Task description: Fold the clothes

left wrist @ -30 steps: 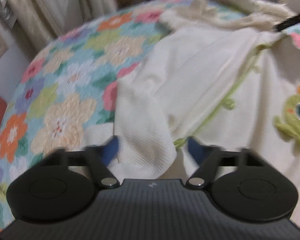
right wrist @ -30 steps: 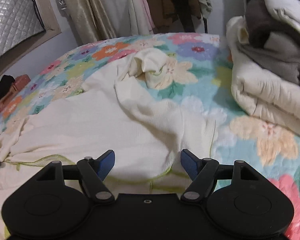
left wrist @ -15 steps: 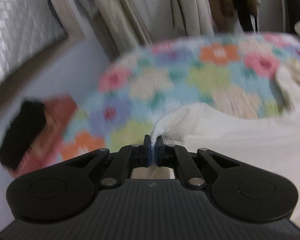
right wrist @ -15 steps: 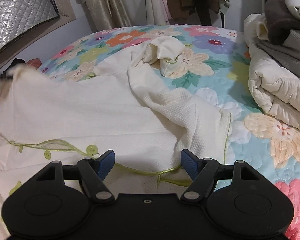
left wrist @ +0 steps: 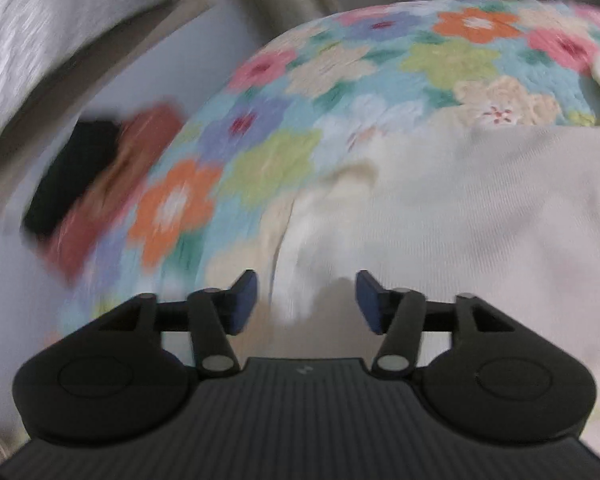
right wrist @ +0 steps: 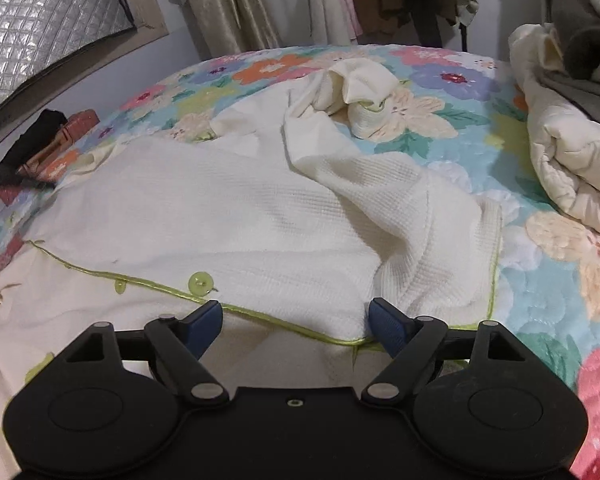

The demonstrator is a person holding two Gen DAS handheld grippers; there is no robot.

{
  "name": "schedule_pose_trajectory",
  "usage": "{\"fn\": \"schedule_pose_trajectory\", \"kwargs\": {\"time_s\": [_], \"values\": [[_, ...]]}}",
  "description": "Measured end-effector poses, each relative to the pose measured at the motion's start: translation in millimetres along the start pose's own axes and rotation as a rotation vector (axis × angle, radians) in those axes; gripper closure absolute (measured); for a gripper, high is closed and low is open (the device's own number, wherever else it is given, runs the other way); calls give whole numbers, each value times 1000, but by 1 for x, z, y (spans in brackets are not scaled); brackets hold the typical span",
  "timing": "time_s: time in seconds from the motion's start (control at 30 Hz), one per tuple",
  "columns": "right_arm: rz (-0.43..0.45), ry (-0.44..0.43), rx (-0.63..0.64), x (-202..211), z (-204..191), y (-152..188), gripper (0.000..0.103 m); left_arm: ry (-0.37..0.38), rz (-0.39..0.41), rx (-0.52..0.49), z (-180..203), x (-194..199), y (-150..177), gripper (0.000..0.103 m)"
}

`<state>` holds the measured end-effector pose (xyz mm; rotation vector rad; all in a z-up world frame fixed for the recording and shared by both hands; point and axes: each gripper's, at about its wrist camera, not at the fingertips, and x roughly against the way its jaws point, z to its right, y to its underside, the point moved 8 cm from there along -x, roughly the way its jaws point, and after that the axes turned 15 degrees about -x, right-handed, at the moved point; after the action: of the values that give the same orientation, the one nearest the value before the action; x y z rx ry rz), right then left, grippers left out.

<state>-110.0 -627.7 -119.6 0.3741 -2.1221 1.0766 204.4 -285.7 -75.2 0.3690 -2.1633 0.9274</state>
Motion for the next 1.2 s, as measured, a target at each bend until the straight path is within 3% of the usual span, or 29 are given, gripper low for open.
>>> {"fn": "schedule_pose_trajectory", "kwargs": {"time_s": [0.07,0.13,0.17,0.27,0.43,0.5,0.6,0.67,0.77,0.87,0.93,0.97,1.0,1.07,1.2], "values": [[5,5,-31,5,1,1,19,126,20,79,17,23,24,46],[17,18,-75,11,1,2,19,205,71,166,30,56,50,41],[22,17,-93,16,-1,4,19,214,74,198,35,67,64,37],[21,11,-69,31,-18,10,19,203,77,275,39,92,105,35],[76,25,104,69,-65,32,19,170,75,159,31,119,147,35],[82,25,119,81,-78,41,19,133,93,112,19,127,155,26],[81,32,96,95,-89,48,19,229,107,125,9,135,171,11],[91,35,77,104,-92,56,19,284,86,141,9,132,181,8],[99,38,35,115,-94,73,19,256,-15,87,17,110,188,0],[83,70,-33,113,-93,89,19,233,-125,33,32,80,198,0],[59,82,-33,107,-97,97,19,232,-142,47,36,69,199,7],[48,89,-32,103,-99,100,19,245,-111,81,34,70,196,27],[34,107,-8,100,-102,103,19,260,-79,116,31,73,192,58],[30,166,14,98,-100,105,19,251,-27,163,19,78,184,89],[18,200,-57,98,-76,102,19,165,129,163,-1,98,173,92]]}}
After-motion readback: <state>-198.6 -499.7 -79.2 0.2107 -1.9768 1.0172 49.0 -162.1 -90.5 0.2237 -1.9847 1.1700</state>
